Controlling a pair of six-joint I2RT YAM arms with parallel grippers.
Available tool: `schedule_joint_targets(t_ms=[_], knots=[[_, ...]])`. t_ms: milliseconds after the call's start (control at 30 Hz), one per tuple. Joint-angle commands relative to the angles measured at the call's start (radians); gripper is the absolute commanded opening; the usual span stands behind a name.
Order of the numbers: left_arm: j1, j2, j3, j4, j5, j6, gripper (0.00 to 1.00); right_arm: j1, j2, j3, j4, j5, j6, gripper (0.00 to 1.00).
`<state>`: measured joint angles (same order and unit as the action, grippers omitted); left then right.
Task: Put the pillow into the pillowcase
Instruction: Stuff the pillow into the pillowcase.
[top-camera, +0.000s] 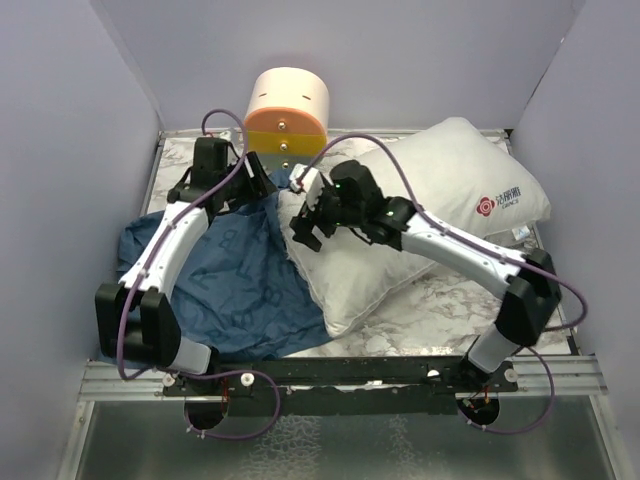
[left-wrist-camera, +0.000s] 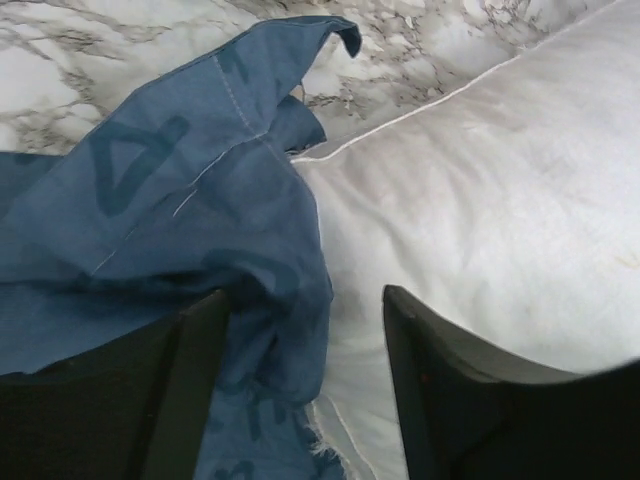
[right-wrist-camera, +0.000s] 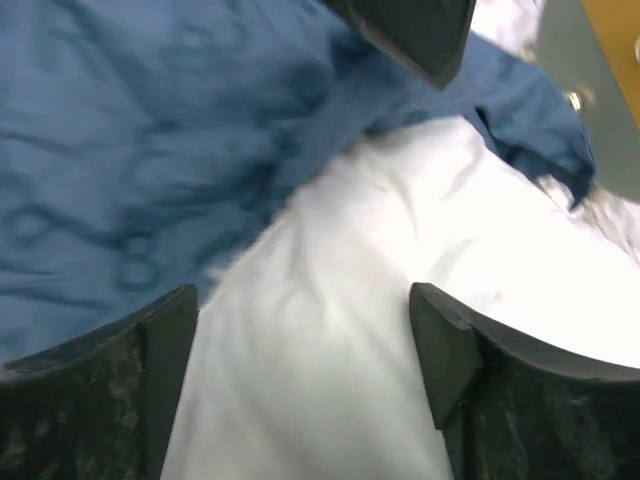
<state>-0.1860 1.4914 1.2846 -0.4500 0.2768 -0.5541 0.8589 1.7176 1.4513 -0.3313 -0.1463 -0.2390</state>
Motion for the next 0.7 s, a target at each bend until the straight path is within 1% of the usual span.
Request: schedule_joint_targets(t_ms=[0,67,100,200,300,400,433,500,567,600,667], knots=[[0.019,-0.217,-0.142,0.078,-0.096,0.013,0.75,-0.006,-0.250,-0.078,0.094,-0.361,0.154,0.89],[0.032,-0.304,-0.229,0.126,-0.092,-0.016,0.85,-0.006,-0.322,-0.138,0.141,-0.421,0.211,0.89],[0.039,-0.341,-0.268,0.150,-0.075,-0.028,0.87,-0.006,-0.356,-0.165,0.158,-0.436,0.229,0.89],[0.058,-0.432,-0.351,0.197,0.001,-0.073,0.86,-0.006,-0.456,-0.239,0.169,-0.443,0.246,0.90],[0.059,-0.497,-0.408,0.201,0.045,-0.150,0.83,-0.006,-0.559,-0.329,0.185,-0.429,0.256,0.91],[0.059,-0.570,-0.498,0.229,0.086,-0.270,0.77,-0.006,-0.666,-0.440,0.206,-0.483,0.259,0.92],[0.059,-0.593,-0.541,0.248,0.099,-0.318,0.72,-0.006,-0.697,-0.473,0.200,-0.511,0.262,0.99],[0.059,-0.642,-0.637,0.301,0.127,-0.423,0.59,-0.006,-0.744,-0.507,0.165,-0.514,0.304,1.00],[0.059,-0.676,-0.738,0.352,0.158,-0.521,0.45,-0.006,-0.761,-0.509,0.090,-0.485,0.338,1.00],[0.055,-0.686,-0.775,0.367,0.172,-0.558,0.41,-0.005,-0.758,-0.498,0.030,-0.480,0.342,1.00],[0.033,-0.699,-0.817,0.367,0.181,-0.568,0.39,-0.004,-0.736,-0.470,-0.063,-0.460,0.353,1.00]])
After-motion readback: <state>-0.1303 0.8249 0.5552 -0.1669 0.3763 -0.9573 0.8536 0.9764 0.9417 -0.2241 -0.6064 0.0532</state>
